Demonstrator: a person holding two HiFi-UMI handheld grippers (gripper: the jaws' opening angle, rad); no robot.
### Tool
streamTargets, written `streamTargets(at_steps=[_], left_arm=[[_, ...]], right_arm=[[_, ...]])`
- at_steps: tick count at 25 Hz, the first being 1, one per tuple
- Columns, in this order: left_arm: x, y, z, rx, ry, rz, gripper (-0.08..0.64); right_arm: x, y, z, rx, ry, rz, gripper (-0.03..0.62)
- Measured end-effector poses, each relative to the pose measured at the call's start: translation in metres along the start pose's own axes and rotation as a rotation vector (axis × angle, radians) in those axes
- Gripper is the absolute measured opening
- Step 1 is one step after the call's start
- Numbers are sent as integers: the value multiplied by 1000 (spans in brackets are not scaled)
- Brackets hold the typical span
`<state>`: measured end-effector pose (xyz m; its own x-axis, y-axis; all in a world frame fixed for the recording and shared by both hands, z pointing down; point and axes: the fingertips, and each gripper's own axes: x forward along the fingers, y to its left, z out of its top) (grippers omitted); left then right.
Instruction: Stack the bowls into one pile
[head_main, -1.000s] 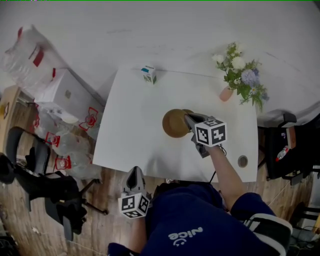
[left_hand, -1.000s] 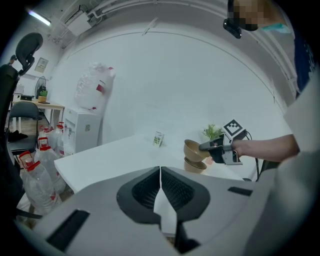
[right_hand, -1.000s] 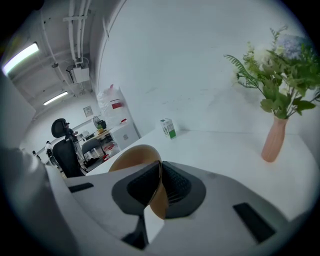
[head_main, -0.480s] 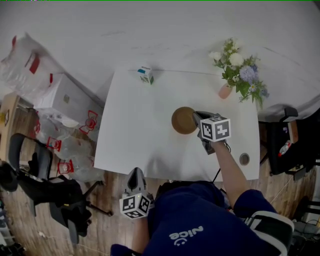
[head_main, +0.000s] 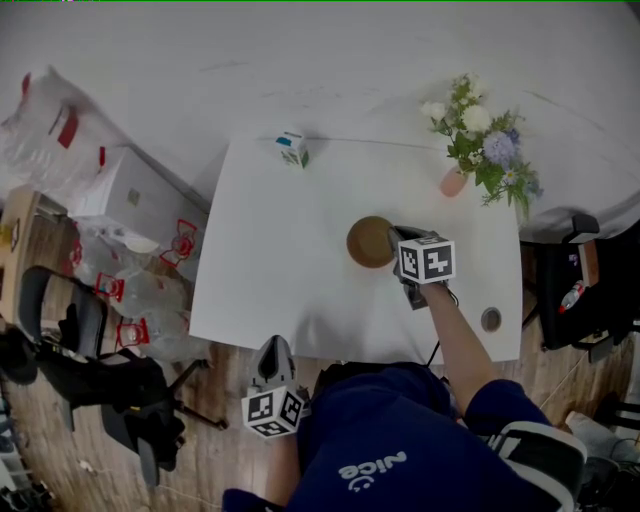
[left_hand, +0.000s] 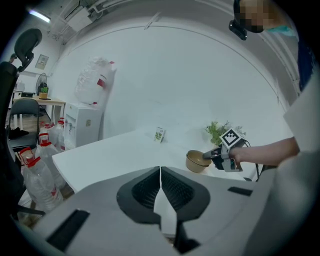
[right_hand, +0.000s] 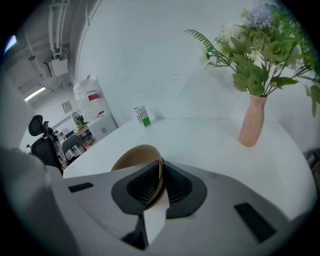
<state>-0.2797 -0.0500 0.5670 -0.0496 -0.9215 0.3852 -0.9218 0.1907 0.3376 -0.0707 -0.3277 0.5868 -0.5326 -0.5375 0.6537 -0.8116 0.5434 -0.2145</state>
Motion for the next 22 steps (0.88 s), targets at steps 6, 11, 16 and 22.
streamTargets(at_steps=[6, 11, 16, 22], left_arm=[[2, 0, 3, 4, -7, -11, 25], [7, -6, 7, 9, -13, -40, 25], [19, -21, 8, 23, -6, -96, 25], [34, -53, 29, 73, -42, -189, 25]], right_arm=[[-6, 6, 7, -16, -65, 19, 174], [-35, 14, 30, -77, -219, 45, 199], [-79, 5, 36, -104, -369, 8, 204], [-120, 14, 23, -172, -453, 21, 204]])
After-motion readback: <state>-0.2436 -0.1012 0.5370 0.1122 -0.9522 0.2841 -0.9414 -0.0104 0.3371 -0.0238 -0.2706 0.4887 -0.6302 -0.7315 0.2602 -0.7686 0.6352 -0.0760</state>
